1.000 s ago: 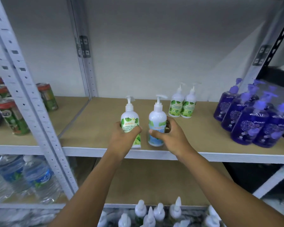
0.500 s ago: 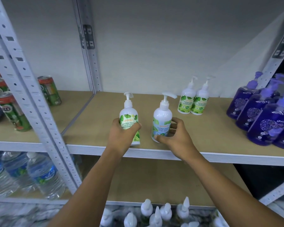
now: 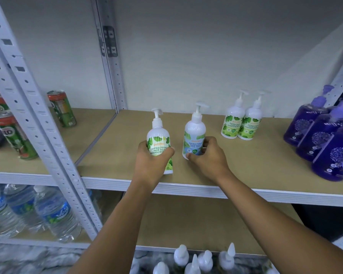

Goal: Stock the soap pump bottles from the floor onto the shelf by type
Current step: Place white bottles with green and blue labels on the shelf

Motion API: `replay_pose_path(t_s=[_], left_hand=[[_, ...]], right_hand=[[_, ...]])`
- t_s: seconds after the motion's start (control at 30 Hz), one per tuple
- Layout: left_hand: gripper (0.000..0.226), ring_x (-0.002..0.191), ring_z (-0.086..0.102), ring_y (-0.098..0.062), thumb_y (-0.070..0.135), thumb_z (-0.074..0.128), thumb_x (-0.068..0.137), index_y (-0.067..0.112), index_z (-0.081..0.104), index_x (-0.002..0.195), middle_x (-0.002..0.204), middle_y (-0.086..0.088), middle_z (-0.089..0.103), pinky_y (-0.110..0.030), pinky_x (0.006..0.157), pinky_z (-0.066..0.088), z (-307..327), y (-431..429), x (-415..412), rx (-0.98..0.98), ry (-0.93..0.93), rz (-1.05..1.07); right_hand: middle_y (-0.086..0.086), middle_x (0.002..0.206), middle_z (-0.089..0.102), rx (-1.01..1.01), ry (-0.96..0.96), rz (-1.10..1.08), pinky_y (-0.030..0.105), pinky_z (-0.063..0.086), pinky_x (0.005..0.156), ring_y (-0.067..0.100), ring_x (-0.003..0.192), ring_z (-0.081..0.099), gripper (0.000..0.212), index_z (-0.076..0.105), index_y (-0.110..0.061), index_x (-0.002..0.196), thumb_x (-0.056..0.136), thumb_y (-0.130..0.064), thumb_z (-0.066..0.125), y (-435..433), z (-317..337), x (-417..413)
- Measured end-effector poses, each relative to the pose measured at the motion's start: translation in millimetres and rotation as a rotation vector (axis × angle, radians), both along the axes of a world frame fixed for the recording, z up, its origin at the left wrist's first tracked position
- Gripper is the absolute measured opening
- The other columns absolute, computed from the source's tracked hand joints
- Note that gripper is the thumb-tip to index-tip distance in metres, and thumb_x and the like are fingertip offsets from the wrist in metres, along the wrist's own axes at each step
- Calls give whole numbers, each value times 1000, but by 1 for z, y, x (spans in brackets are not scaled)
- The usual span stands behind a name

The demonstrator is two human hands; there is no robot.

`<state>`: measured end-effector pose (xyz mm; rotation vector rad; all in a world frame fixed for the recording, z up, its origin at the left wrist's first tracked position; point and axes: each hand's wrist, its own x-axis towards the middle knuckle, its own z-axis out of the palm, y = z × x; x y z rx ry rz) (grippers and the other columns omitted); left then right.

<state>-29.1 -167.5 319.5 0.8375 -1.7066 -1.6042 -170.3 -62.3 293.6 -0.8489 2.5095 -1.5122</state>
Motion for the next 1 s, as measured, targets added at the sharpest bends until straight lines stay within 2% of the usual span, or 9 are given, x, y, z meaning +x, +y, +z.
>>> replay_pose_path(t_s=[0.13, 0.3, 0.53, 1.0], left_hand=[[32, 68, 62, -13, 21, 77, 84, 12, 55, 107, 88, -3, 63, -14, 47, 49, 0, -6, -6, 30, 28, 32], [33, 73, 65, -15, 26, 78, 82, 15, 56, 106, 90, -2, 65, -24, 58, 52, -4, -13, -12, 51, 19, 55], [31, 72, 63, -14, 26, 76, 85, 14, 57, 106, 93, -5, 65, -11, 42, 44, -5, -17, -15, 68, 17, 62], [32, 66, 64, -10, 27, 78, 84, 15, 58, 105, 92, -5, 68, -11, 46, 44, -11, -21, -15, 54, 17, 44]], right_hand=[[-7, 106, 57, -5, 3, 20, 28, 47, 81, 15, 96, 59, 54, 48, -13, 120, 79, -22, 81, -23, 0, -16], [-6, 105, 58, -23, 13, 23, 28, 46, 78, 17, 95, 61, 51, 48, -12, 118, 79, -20, 80, -50, -2, -34], [-8, 102, 59, -28, -1, 30, 28, 47, 77, 16, 94, 62, 46, 44, -21, 109, 79, -20, 79, -78, -4, -51], [-6, 100, 60, 20, 20, -13, 27, 42, 72, 18, 89, 60, 44, 45, -18, 109, 79, -21, 78, -101, -2, -67]])
